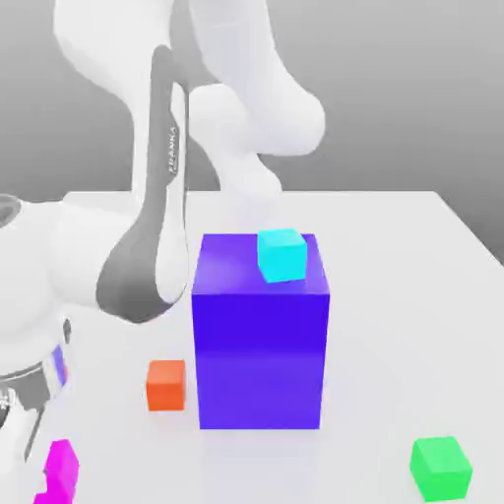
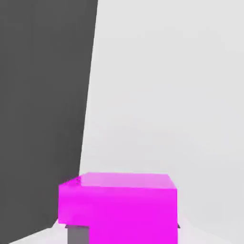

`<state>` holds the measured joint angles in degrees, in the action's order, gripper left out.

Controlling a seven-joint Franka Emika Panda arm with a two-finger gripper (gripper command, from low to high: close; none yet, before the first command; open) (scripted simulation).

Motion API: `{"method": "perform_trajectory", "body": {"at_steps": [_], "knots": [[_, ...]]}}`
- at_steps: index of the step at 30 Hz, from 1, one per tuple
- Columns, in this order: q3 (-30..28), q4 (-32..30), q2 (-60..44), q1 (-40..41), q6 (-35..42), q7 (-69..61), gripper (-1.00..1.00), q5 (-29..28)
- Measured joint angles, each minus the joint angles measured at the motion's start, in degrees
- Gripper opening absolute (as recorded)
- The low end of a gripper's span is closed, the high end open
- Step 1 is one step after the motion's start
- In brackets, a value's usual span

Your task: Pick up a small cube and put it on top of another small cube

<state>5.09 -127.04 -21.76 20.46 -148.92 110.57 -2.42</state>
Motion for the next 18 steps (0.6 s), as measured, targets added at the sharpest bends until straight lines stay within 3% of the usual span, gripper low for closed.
{"method": "perform_trajectory", "body": {"at_steps": [11, 15, 16, 18], "knots": [[10.99, -6.92, 7.62, -18.63, 1.09, 15.37, -1.0, -3.85], [11.81, -6.92, 2.71, -27.06, -3.12, 23.38, -1.0, -9.07], [11.15, -6.78, 0.99, -28.2, -4.54, 24.54, 1.0, -10.29], [11.15, -6.78, 0.99, -28.2, -4.55, 24.54, 1.0, -10.29]]}}
